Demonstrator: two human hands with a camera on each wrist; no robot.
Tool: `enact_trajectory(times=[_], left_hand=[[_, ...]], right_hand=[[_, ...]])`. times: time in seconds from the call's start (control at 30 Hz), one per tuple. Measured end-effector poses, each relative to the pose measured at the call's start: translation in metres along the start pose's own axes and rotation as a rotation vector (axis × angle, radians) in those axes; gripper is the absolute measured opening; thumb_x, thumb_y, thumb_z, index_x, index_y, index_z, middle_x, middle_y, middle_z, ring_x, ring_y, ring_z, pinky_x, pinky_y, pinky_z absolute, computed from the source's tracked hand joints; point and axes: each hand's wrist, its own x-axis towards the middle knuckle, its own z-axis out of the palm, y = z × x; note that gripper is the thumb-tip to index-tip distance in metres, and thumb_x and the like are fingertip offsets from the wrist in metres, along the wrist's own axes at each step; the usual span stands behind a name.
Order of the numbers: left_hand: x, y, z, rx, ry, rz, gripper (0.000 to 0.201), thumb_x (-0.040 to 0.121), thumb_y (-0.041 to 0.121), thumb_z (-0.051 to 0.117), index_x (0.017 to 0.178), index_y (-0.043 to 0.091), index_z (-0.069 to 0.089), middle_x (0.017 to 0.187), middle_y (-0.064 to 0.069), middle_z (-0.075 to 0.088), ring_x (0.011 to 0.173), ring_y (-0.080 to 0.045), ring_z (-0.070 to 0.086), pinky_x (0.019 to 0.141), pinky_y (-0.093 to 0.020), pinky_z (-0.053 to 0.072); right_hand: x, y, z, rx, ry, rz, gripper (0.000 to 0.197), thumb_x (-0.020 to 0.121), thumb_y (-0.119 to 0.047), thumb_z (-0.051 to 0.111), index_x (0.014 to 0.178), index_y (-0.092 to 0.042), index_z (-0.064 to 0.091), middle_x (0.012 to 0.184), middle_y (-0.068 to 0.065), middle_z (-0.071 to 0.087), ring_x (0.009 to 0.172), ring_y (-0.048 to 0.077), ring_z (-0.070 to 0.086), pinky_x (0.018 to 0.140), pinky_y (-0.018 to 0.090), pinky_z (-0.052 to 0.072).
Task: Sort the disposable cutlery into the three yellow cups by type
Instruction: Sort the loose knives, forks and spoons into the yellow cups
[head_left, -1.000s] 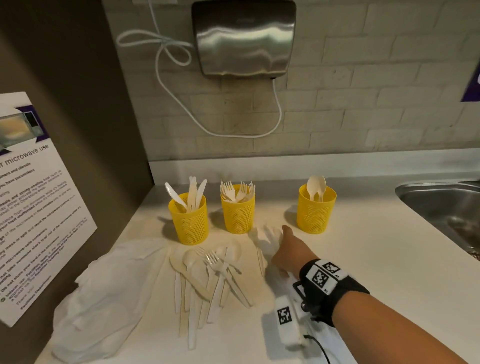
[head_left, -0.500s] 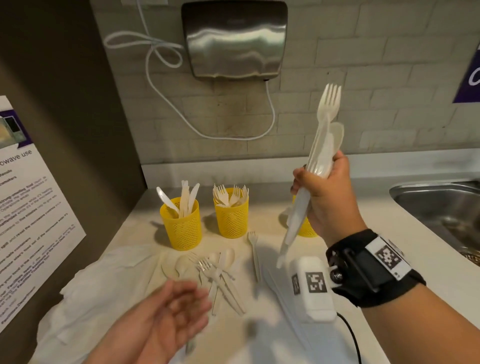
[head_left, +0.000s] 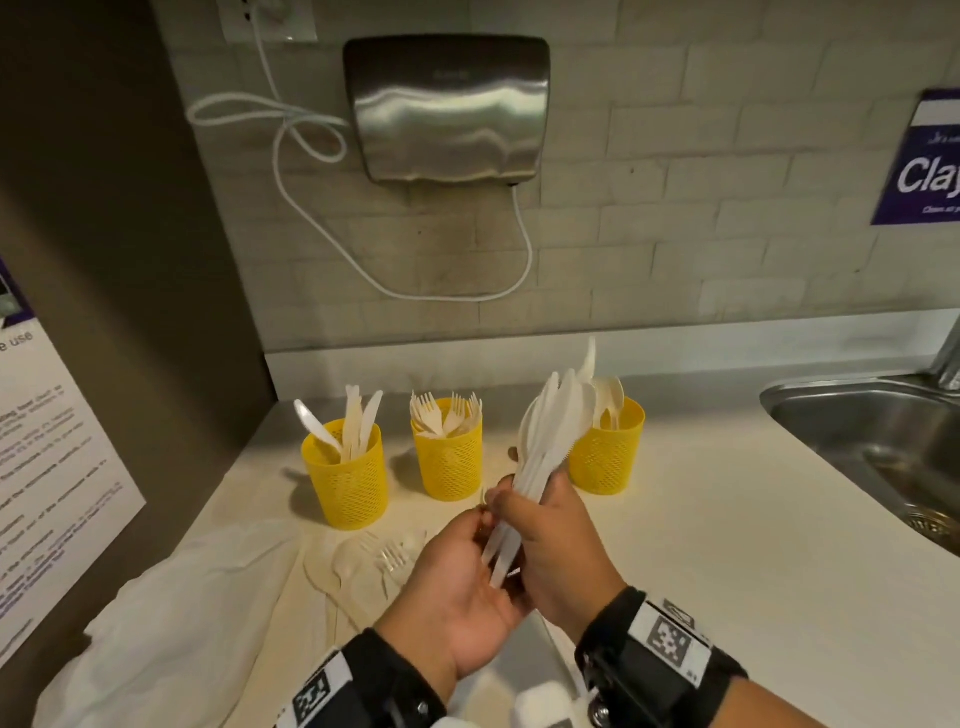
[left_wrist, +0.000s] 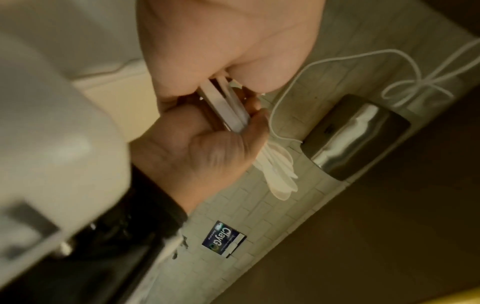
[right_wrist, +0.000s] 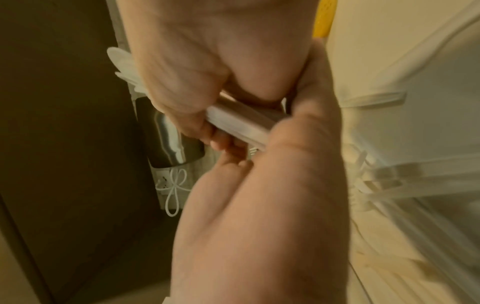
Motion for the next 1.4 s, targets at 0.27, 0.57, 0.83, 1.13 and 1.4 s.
enact_trajectory(times=[0.27,0.57,0.83,1.13,1.4], left_hand=[[-0.001,0.023,-0.001,1.021,0.298,0.599,0.024,0.077,0.036,0.072,0.097,0.031,0.060,0.094,0.008,0.064,0.081,-0.003,0.060,0.067,-0.018,0.045],[0.023,0.027,-0.017,0.905,0.243,0.462,0.006,0.084,0.011,0.062,0.089,0.009,0.066,0.051,0.006,0.052,0.040,-0.007,0.041,0.043,-0.019,0.034],[0.025,0.033,-0.026,0.720,0.142,0.332,0.008,0.090,0.015,0.061,0.083,0.010,0.061,0.055,0.002,0.047,0.048,-0.006,0.042,0.047,-0.016,0.040],[0.027,0.039,-0.033,0.646,0.167,0.373,0.008,0.090,0.010,0.059,0.093,0.010,0.066,0.055,0.002,0.048,0.047,-0.005,0.039,0.044,-0.016,0.038],[0.023,0.041,-0.036,0.415,0.062,0.351,0.011,0.092,0.007,0.055,0.091,0.002,0.064,0.063,-0.006,0.053,0.046,-0.005,0.047,0.043,-0.016,0.046]], right_hand=[[0.006,0.004,0.000,-0.344,-0.100,0.055,0.025,0.075,-0.030,0.054,0.095,-0.016,0.054,0.065,-0.001,0.052,0.054,0.014,0.047,0.048,0.027,0.039],[0.005,0.013,-0.011,-0.371,-0.263,0.175,0.047,0.062,-0.016,0.058,0.109,-0.019,0.058,0.091,0.018,0.067,0.078,0.028,0.062,0.068,0.038,0.048],[0.008,0.008,-0.009,-0.196,-0.274,0.231,0.028,0.103,-0.023,0.033,0.115,-0.015,0.056,0.085,0.009,0.063,0.075,0.019,0.059,0.067,0.026,0.045],[0.010,0.008,-0.006,-0.102,-0.373,0.194,0.030,0.098,-0.002,0.041,0.119,-0.014,0.059,0.096,0.019,0.064,0.086,0.025,0.062,0.080,0.027,0.055],[0.015,0.007,-0.005,-0.067,-0.333,0.338,0.024,0.097,-0.009,0.046,0.116,-0.015,0.060,0.078,0.003,0.066,0.067,0.012,0.060,0.059,0.028,0.045]])
